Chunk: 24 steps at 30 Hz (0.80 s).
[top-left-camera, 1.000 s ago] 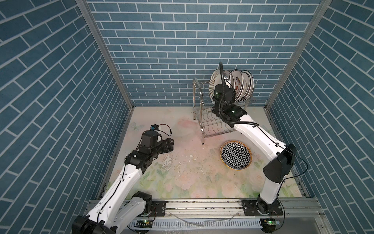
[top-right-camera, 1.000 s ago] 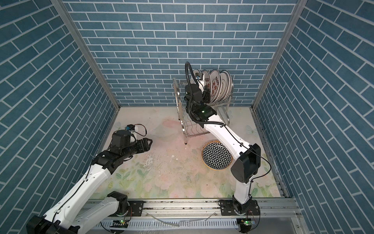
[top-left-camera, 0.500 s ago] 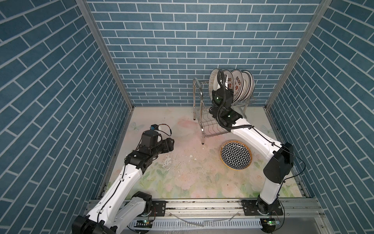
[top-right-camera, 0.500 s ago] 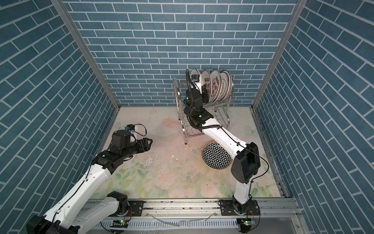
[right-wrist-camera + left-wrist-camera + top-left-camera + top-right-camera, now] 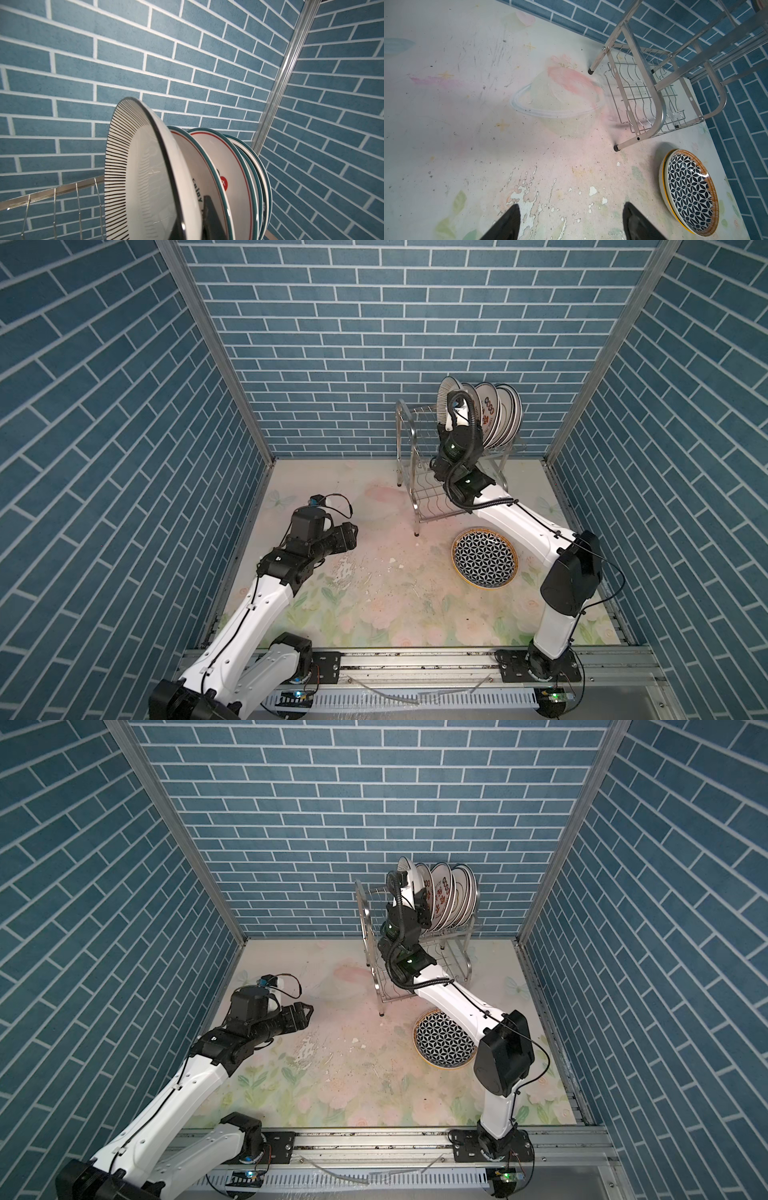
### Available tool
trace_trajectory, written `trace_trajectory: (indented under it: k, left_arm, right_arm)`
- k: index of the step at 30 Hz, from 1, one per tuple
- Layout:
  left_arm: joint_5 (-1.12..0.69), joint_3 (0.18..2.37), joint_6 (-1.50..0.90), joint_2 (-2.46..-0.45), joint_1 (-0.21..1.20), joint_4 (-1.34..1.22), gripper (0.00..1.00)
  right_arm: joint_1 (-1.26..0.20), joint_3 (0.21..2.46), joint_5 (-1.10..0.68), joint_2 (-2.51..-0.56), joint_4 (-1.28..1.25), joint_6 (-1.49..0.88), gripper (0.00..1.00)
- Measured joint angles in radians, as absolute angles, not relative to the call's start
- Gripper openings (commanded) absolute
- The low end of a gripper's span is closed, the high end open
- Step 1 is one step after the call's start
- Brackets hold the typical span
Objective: Unload the plates from the dish rack
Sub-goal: Pick up the plate from the dish rack.
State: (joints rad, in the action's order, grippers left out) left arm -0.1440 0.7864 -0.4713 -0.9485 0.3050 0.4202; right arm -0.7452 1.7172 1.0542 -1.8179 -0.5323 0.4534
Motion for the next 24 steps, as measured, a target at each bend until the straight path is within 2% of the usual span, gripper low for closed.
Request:
trace_trajectory:
  k: [24]
  left_arm:
    - [-0.144,0.786,-0.472,-0.952,0.305,0.42,0.78]
  right_arm:
    - [-0.745,1.745,1.016,-1.83,-0.501,0.442,0.0]
